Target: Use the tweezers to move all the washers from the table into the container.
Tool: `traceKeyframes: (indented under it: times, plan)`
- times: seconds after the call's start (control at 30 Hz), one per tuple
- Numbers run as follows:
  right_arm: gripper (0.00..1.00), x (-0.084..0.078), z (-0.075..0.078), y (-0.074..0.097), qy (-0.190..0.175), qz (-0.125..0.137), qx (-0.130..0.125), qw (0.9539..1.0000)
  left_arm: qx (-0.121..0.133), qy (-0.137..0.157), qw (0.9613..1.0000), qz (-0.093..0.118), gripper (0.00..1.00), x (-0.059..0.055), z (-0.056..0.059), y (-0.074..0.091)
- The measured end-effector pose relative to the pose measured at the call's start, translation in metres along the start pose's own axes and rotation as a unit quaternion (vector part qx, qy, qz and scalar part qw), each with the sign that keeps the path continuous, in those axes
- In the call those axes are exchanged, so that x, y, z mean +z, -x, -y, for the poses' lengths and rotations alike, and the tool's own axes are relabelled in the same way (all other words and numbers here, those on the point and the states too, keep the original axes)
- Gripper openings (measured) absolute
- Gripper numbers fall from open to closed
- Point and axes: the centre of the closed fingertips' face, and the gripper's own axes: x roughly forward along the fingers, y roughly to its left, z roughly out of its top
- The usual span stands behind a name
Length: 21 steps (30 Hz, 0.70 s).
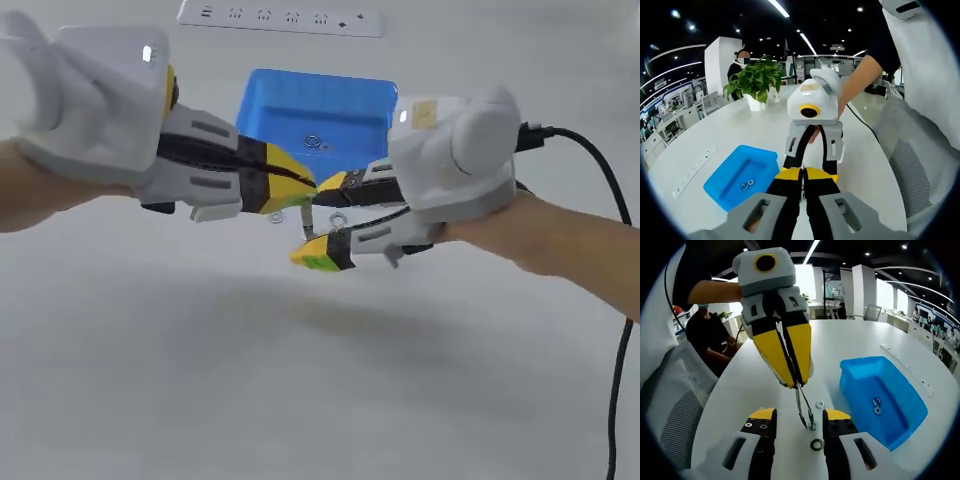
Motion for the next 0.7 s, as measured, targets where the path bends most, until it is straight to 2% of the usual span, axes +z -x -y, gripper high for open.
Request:
traceKeyframes:
  times: [0.1,0.47,0.57,0.7]
  plan:
    - [0.31,-0.0010,0.0003,-0.0037,0.008,-0.010,0.005,0.9999,-0.002,0.003,1.0000,0.000,0.04,-0.0002,0.0005,-0.0006]
    - [0.14,-0.0002,0.0081,-0.0038,0.001,-0.008,0.008,0.9999,-0.003,0.005,1.0000,-0.008,0.05,-0.0005,0.0021,-0.0015]
    - [0.13,-0.0044,0.0083,-0.0061,0.012,-0.022,0.006,0.9997,-0.001,0.009,0.9999,-0.006,0.05,0.0000,0.0015,-0.0024]
    - [0.11,-0.0050,0.0082,-0.0067,0.029,-0.028,0.002,0.9992,0.002,0.011,0.9999,-0.008,0.05,0.0018,0.0005,-0.0042]
